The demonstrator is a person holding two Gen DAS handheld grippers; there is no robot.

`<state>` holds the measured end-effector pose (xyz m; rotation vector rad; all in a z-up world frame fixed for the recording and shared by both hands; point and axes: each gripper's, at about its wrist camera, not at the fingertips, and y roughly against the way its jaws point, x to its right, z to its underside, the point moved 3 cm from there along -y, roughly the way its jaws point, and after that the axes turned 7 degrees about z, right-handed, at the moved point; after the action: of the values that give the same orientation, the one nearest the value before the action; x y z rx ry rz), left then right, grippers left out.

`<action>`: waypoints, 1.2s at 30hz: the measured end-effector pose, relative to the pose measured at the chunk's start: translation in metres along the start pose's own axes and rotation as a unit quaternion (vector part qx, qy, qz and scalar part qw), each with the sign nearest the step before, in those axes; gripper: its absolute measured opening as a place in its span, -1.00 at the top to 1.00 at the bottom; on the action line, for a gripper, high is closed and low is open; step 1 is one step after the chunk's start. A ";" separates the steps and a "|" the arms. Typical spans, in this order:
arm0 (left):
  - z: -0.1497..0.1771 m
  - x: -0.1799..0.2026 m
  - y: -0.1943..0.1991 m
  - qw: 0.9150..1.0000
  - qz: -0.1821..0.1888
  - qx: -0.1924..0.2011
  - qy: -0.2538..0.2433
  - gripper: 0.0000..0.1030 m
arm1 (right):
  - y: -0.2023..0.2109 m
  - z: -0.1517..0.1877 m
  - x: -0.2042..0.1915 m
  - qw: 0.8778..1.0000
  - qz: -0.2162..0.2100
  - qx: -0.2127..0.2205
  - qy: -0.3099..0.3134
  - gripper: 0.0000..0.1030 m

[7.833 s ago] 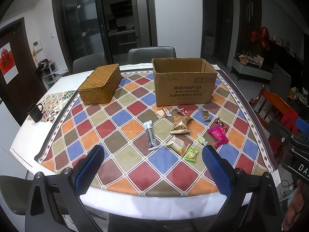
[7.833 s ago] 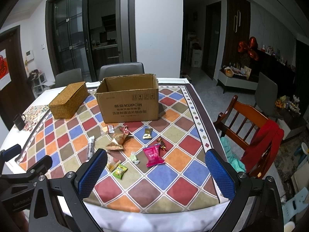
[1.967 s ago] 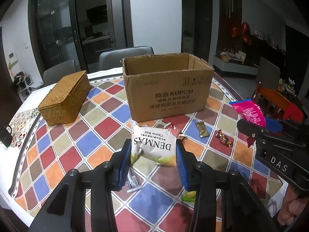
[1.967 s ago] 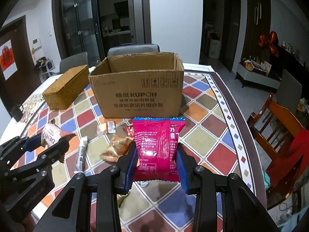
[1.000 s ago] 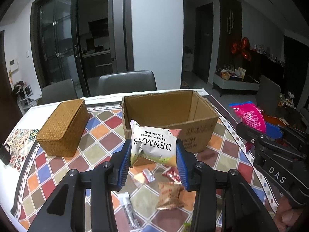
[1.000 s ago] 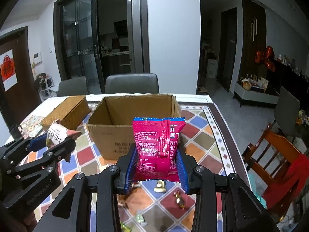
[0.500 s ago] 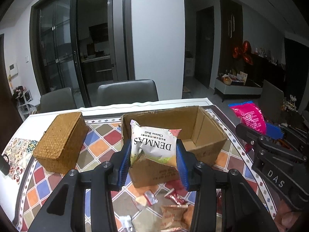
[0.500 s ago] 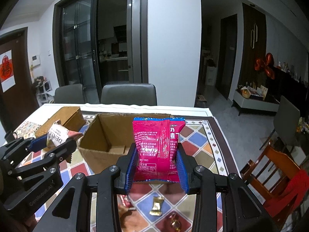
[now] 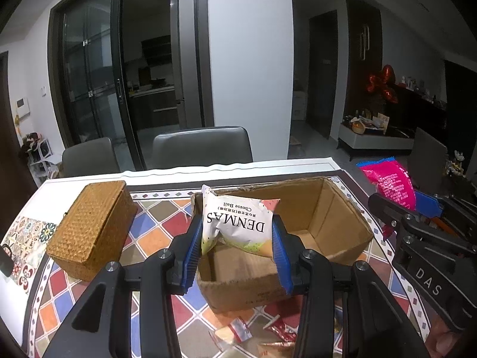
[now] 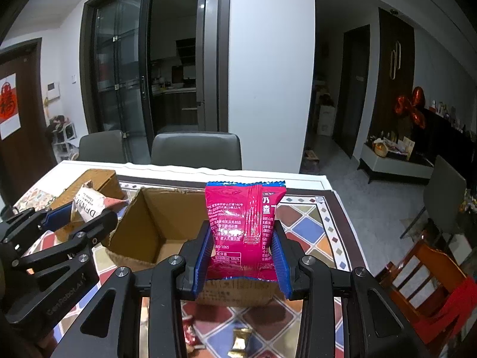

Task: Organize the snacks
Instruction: 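Open both tools to drop the snacks into the cardboard box, then withdraw both tools from the box back toward the remaining snacks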

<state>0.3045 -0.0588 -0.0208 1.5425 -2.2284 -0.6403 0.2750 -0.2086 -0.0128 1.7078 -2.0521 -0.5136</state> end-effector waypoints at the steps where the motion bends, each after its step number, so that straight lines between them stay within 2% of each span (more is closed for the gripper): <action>1: -0.001 -0.001 -0.003 1.000 0.001 -0.001 0.000 0.16 | -0.003 -0.001 0.000 1.000 0.000 -0.001 0.000 0.24; 20: -0.004 -0.007 -0.048 1.000 0.004 -0.027 0.000 0.13 | -0.053 -0.010 -0.006 1.000 -0.002 -0.025 0.007 0.23; 22: -0.004 -0.007 -0.050 1.000 0.003 -0.028 0.000 0.09 | -0.057 -0.011 -0.006 1.000 -0.001 -0.027 0.010 0.23; 25: -0.005 -0.007 -0.050 1.000 -0.006 -0.027 -0.003 -0.13 | -0.059 -0.012 -0.009 1.000 0.003 -0.027 0.015 0.20; 26: -0.005 -0.008 -0.050 1.000 -0.007 -0.026 -0.002 -0.22 | -0.060 -0.012 -0.009 1.000 0.008 -0.025 0.017 0.07; 27: -0.005 -0.009 -0.049 1.000 -0.009 -0.025 -0.002 -0.26 | -0.059 -0.012 -0.009 1.000 0.011 -0.021 0.017 -0.15; 29: -0.005 -0.010 -0.047 1.000 -0.015 -0.023 -0.002 -0.31 | -0.058 -0.013 -0.007 1.000 0.014 -0.013 0.016 -0.38; 32: -0.005 -0.014 -0.044 1.000 -0.020 -0.020 0.006 -0.42 | -0.056 -0.014 -0.006 1.000 0.021 -0.008 0.020 -0.48; 36: -0.004 -0.017 -0.037 0.999 -0.026 -0.017 0.011 -0.49 | -0.051 -0.017 -0.006 0.999 0.026 -0.003 0.022 -0.49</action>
<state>0.3412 -0.0546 -0.0380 1.5877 -2.1569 -0.6686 0.3270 -0.2120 -0.0262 1.6429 -2.0555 -0.4622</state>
